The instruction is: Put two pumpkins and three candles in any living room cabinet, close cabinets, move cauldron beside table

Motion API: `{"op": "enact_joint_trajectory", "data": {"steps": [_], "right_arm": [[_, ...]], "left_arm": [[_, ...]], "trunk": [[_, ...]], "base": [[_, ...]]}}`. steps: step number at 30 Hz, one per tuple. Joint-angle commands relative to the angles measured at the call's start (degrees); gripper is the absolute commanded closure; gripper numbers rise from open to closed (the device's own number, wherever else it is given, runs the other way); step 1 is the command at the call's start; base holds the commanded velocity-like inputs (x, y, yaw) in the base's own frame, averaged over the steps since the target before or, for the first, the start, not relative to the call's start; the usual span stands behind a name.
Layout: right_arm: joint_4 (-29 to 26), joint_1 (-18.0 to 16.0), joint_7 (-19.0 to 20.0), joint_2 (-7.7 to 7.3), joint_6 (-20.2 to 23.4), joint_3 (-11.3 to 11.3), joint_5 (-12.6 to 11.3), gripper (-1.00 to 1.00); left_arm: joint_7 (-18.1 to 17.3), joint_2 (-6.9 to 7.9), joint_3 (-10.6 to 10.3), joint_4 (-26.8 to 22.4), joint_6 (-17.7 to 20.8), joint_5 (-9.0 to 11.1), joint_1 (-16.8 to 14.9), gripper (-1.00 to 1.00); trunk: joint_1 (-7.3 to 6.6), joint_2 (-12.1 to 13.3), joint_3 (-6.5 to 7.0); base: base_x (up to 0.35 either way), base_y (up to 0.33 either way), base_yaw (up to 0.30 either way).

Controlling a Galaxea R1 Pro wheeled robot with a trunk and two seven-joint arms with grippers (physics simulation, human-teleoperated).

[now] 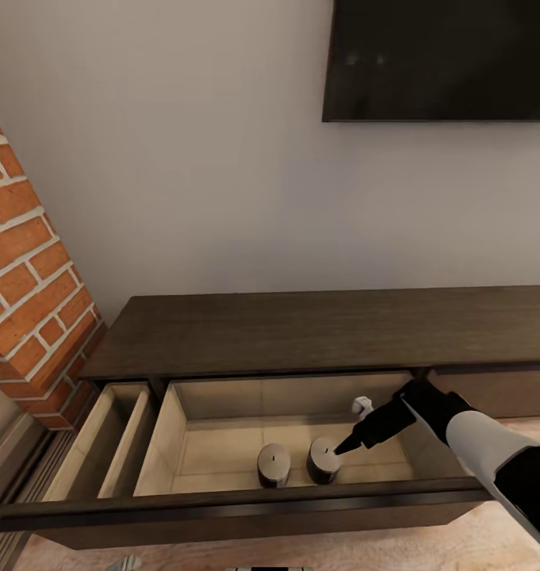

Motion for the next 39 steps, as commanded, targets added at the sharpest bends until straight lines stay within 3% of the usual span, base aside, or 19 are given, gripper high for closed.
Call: {"op": "enact_joint_trajectory", "data": {"steps": [1, 6, 12, 18, 32, 39], "right_arm": [[-0.1, 0.0, 0.4, -0.18, 0.5, 0.4, -0.6, -1.00], [-0.3, 0.0, 2.4, -1.70, 0.5, 0.3, -0.6, -1.00], [-1.4, 0.0, 6.3, -5.19, 0.6, 0.3, -0.6, -1.00], [-3.1, 0.0, 9.9, -8.66, 0.7, 0.4, -0.5, -1.00], [-3.8, 0.0, 10.7, -10.82, 0.7, 0.4, -0.5, -1.00], [-4.3, 0.0, 10.8, -12.39, 0.7, 0.4, -0.6, -1.00]], "left_arm": [[-0.2, 0.02, -0.1, 0.0, 0.5, 0.5, 0.0, -1.00], [-0.2, 0.02, -0.1, 0.0, 0.5, 0.5, 0.0, -1.00], [-0.1, 0.02, -0.1, 0.0, 0.5, 0.5, 0.0, -1.00], [0.0, 0.02, -0.1, 0.0, 0.5, 0.5, 0.0, -1.00], [0.0, 0.02, -0.1, 0.0, 0.5, 0.5, 0.0, -1.00], [0.0, 0.02, -0.1, 0.0, 0.5, 0.5, 0.0, -1.00]], "trunk": [[-0.01, 0.0, -0.05], [-0.01, 0.0, -0.05], [-0.01, 0.0, -0.05], [-0.11, 0.0, 0.84], [-0.22, 0.1, 1.72], [-0.35, 0.2, 2.83]], "base": [[0.000, 0.000, 0.000], [0.000, 0.000, 0.000], [0.000, 0.000, 0.000], [0.000, 0.000, 0.000], [0.000, 0.000, 0.000], [0.000, 0.000, 0.000]]}}
